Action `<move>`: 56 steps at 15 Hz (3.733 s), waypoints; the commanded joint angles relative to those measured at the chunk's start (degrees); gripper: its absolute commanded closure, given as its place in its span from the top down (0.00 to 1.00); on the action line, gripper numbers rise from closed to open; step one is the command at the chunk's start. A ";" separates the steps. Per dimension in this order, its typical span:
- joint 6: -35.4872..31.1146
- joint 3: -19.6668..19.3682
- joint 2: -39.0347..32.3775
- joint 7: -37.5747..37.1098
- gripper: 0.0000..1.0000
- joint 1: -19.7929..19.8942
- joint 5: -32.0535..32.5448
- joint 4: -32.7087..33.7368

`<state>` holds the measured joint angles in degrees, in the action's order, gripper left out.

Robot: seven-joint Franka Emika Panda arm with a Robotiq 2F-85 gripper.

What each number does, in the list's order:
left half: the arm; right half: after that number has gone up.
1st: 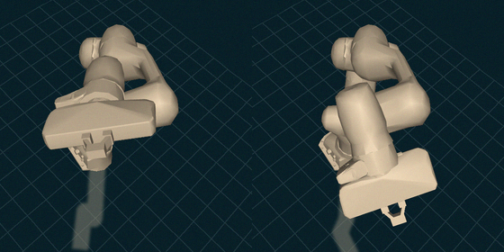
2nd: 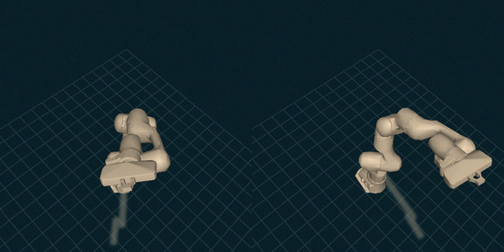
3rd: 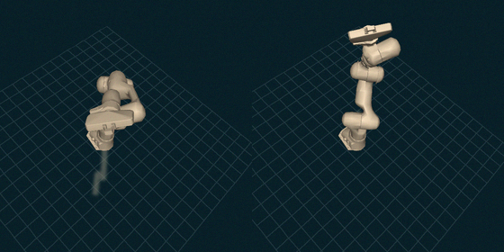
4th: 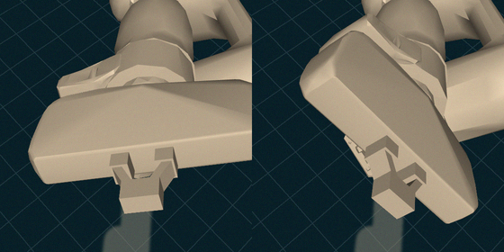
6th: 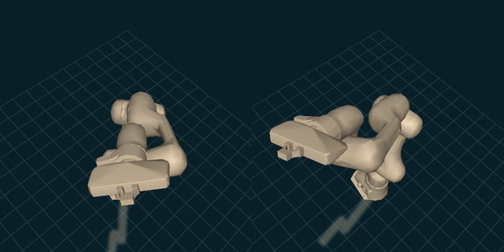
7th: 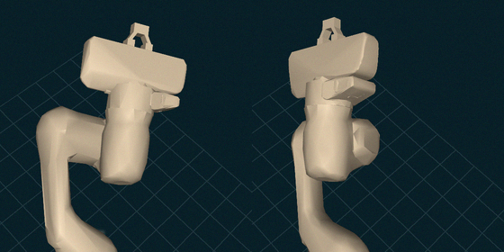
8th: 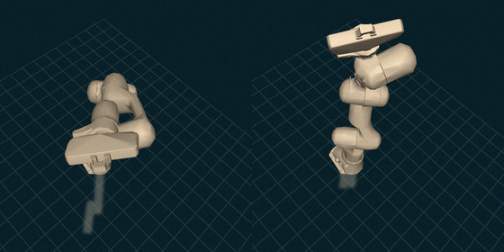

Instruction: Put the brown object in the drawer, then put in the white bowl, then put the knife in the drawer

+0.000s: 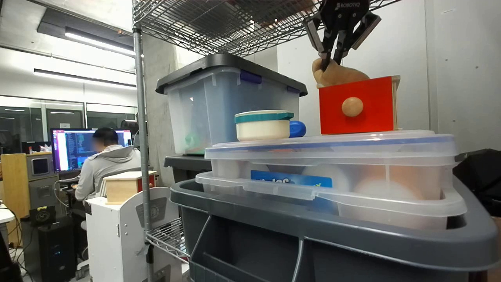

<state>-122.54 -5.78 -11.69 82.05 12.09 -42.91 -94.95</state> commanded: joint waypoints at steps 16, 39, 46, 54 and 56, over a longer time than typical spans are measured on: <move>7.83 -1.87 4.45 -1.66 1.00 2.28 2.97 -0.43; 6.93 -2.00 1.65 -3.35 1.00 1.06 3.64 0.89; 2.95 -1.89 -0.24 -3.96 1.00 1.22 3.94 2.37; 0.98 -1.14 -2.69 -4.96 1.00 1.33 4.10 3.91; 1.05 -0.91 -3.08 -5.20 1.00 1.38 4.20 4.13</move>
<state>-121.07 -7.55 -13.48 78.23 13.10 -39.66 -92.82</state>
